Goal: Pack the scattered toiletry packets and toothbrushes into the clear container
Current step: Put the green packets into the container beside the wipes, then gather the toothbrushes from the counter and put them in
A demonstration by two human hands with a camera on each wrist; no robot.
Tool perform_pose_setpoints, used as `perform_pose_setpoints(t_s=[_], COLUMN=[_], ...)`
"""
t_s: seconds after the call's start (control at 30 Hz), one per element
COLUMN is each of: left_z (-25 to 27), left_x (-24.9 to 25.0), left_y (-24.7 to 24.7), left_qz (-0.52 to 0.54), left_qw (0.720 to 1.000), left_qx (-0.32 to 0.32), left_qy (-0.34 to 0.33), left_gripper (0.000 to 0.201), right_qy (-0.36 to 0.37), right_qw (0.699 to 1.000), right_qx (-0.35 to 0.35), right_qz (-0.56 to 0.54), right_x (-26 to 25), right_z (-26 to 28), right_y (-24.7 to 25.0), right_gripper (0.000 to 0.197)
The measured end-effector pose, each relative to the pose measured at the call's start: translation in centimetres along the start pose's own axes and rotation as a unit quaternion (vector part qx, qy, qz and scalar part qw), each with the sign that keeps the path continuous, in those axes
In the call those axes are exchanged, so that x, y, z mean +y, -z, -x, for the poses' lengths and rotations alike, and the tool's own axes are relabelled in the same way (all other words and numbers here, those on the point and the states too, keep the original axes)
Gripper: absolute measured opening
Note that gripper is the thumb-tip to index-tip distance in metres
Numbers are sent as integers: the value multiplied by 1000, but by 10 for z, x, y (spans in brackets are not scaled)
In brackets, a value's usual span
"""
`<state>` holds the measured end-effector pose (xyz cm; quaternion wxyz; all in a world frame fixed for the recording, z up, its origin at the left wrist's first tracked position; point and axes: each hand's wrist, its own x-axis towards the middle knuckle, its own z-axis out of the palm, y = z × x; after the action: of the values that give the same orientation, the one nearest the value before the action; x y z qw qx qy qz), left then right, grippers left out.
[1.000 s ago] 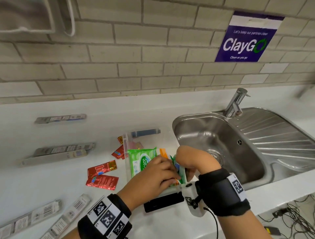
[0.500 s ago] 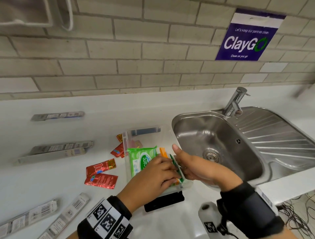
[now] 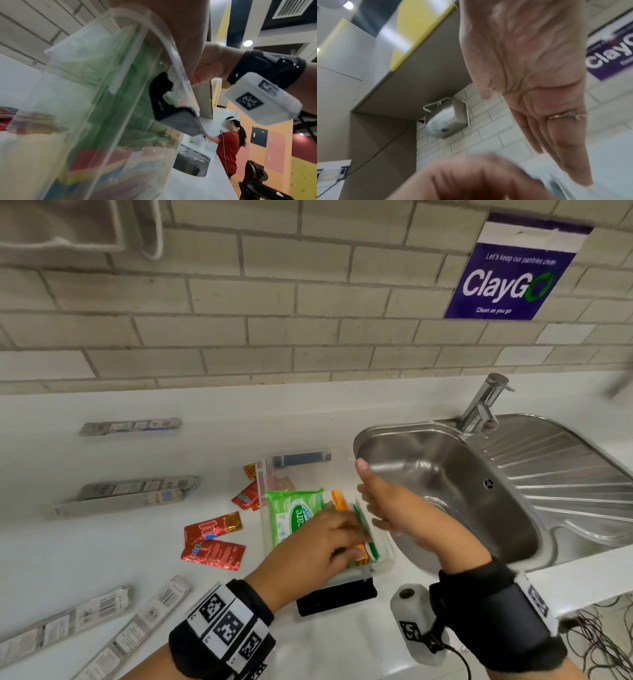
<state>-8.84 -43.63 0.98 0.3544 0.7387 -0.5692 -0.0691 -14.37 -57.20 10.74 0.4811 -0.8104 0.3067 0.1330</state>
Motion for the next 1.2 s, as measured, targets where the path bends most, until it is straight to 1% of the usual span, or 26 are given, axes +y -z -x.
perform_pose_setpoints(t_s=[0.03,0.07,0.1,0.13,0.17,0.2,0.27,0.37,0.47,0.53,0.6,0.67,0.7,0.73,0.77,0.83,0.9,0.93,1.0,1.07,1.13,1.2], left_z=[-1,0,2,5,10,17,37,82,135,169,199,226,238,248,257,273,286,293,303,308,309,302], left_x=[1,1,1,-1,-1,-4,-13,-36,-64,-80,-94,-106,-110,-114,-117,-122,-127,-131,-136,-142,-151,-156], left_y=[4,9,15,24,34,46,71,105,124,128,124,118,116,114,113,116,121,123,127,129,131,138], left_qz=[26,40,43,36,27,24,36,50,29,23,13,-1,-10,-17,-23,-33,-51,-61,-65,-75,-95,-88], left_qw=[1000,999,999,998,998,996,989,965,941,932,929,927,927,926,924,917,910,907,899,894,894,898], left_qx=[6,14,26,39,56,75,114,171,187,162,103,49,30,21,21,45,61,56,27,16,15,20], left_qy=[13,19,20,22,29,42,91,194,281,323,354,371,375,376,381,394,408,413,432,442,437,430], left_gripper=[29,28,29,30,30,28,22,21,20,19,22,27,30,34,37,40,43,47,57,62,63,59], right_qy=[43,99,148,179,201,221,250,272,283,283,276,269,269,272,279,298,330,340,347,366,383,373], right_qw=[999,994,986,977,969,961,949,939,942,947,955,962,962,957,943,898,847,832,829,824,817,825], right_qx=[26,51,74,86,92,92,87,51,13,-12,-30,-38,-44,-58,-84,-154,-197,-199,-181,-160,-151,-152], right_qz=[-1,-11,-35,-71,-108,-138,-173,-203,-181,-151,-105,-32,20,86,158,285,368,390,399,401,403,397], right_x=[-5,-11,-18,-25,-32,-39,-51,-69,-83,-89,-89,-84,-80,-74,-69,-58,-46,-41,-34,-31,-32,-35], right_z=[2,4,4,4,3,2,-1,-6,-12,-16,-25,-39,-46,-53,-58,-64,-68,-69,-73,-75,-75,-74], right_y=[3,5,5,2,-4,-13,-37,-82,-129,-160,-190,-217,-229,-239,-248,-264,-279,-286,-297,-302,-303,-297], right_gripper=[95,83,66,46,31,22,14,14,21,25,20,14,15,22,32,47,47,46,42,32,26,27])
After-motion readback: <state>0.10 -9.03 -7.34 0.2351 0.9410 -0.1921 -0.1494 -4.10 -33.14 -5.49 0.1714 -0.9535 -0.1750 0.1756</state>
